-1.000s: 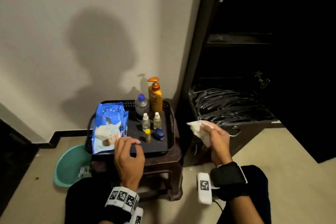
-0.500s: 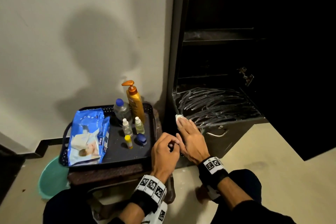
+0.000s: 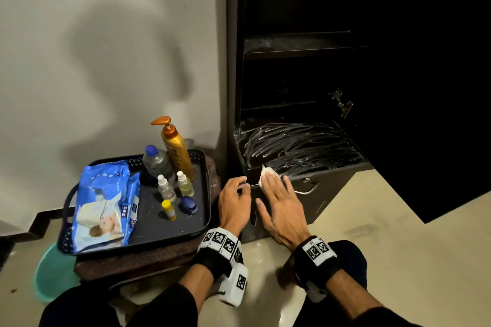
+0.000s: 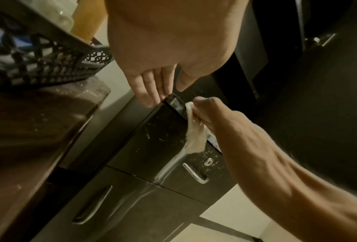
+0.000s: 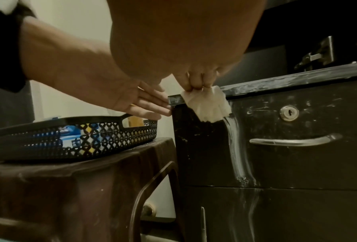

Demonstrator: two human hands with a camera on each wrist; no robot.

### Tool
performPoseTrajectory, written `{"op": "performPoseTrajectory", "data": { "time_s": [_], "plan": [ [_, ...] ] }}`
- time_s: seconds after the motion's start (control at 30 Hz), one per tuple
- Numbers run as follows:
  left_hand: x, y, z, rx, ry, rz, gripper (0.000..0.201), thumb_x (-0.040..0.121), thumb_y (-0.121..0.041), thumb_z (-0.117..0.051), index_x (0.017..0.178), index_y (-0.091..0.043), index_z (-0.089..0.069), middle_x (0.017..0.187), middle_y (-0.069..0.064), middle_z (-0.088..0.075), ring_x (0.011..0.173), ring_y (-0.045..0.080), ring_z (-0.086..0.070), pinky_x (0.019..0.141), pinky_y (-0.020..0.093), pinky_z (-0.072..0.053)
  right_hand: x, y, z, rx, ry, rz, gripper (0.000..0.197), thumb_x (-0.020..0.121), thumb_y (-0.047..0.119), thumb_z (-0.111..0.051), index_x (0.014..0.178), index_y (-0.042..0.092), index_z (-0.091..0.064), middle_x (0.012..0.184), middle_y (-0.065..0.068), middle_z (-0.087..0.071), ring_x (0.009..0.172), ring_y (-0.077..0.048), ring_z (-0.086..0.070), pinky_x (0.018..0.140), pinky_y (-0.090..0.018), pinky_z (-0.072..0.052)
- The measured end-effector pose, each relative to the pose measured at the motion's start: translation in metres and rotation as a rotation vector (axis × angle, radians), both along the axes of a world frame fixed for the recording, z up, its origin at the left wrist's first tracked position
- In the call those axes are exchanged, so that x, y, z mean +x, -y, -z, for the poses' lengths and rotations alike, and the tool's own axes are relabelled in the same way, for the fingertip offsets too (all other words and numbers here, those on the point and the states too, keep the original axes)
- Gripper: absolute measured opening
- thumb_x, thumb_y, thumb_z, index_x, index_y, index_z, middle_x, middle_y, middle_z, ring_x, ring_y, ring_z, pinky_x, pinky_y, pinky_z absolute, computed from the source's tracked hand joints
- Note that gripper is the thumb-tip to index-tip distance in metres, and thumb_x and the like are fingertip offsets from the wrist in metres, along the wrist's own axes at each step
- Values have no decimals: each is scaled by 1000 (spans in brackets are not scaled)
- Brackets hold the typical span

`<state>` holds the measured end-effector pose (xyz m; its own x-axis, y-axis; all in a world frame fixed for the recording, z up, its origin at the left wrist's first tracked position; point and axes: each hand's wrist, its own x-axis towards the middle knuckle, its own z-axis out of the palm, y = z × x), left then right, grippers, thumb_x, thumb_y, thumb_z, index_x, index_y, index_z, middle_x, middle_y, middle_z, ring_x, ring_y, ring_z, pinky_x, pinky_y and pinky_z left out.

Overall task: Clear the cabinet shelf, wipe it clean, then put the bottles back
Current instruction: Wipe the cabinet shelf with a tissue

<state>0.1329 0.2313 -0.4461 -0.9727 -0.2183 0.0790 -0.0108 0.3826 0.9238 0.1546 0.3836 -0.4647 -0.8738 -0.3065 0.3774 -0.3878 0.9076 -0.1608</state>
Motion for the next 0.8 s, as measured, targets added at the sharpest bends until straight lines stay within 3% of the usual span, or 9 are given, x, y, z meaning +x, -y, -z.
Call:
{"op": "performPoseTrajectory", "data": {
  "time_s": [0.1,0.2,0.3,0.47,0.53,0.63,0.73,0.8],
  "plan": [
    [-3,-5,5,50,2,-45,26,95,-10,-53,113,-15,-71,116,-2,-70,107,13,-65,97,29,-50,-10,7,-6,43,30,-146,64,107,41,-38,160,4,-39,167,-13,-38,159,-21,-27,131,-46,-16],
    [-7,-2,11,32,54,-74,29,97,-14,-48,116,-15,-70,118,0,-70,110,16,-63,100,34,-48,-31,17,-16,93,68,-241,64,106,41,-35,161,6,-39,169,-9,-34,159,-19,-26,131,-46,-15],
    [-11,0,7,46,32,-90,26,99,-17,-50,113,-15,-72,117,0,-70,110,16,-63,99,31,-47,-47,15,-17,97,102,-185,66,106,45,-34,162,9,-36,170,-6,-33,160,-16,-23,131,-47,-12],
    [-18,-5,-2,102,6,-37,18,93,-16,-64,109,-20,-72,114,-7,-65,100,5,-64,87,19,-49,-37,-18,-13,67,103,48,69,108,49,-28,163,8,-35,169,-10,-35,159,-19,-26,131,-51,-11],
    [-18,-8,1,65,-47,-28,15,88,-12,-69,96,-22,-76,108,-6,-64,98,6,-63,87,18,-49,-21,-26,-14,81,96,55,69,108,50,-27,162,7,-35,169,-12,-34,160,-20,-25,131,-51,-10],
    [-16,-13,9,133,-92,-90,14,84,-6,-71,87,-20,-75,101,-5,-66,95,7,-65,76,9,-48,-3,-21,-19,96,139,-21,69,109,49,-28,164,7,-30,171,-11,-28,162,-19,-17,132,-47,-5],
    [-13,-12,18,307,-42,-115,16,87,-5,-66,95,-18,-71,102,-2,-71,98,13,-69,87,24,-55,-10,0,-22,68,175,-175,67,108,44,-33,164,7,-30,172,-9,-27,162,-16,-14,132,-43,-6],
    [-15,-5,20,425,27,-144,19,91,1,-61,104,-10,-68,105,5,-72,102,17,-69,88,23,-54,-26,15,-24,65,202,-251,67,107,43,-33,164,8,-30,173,-8,-26,162,-15,-13,132,-42,-7]
  ]
}}
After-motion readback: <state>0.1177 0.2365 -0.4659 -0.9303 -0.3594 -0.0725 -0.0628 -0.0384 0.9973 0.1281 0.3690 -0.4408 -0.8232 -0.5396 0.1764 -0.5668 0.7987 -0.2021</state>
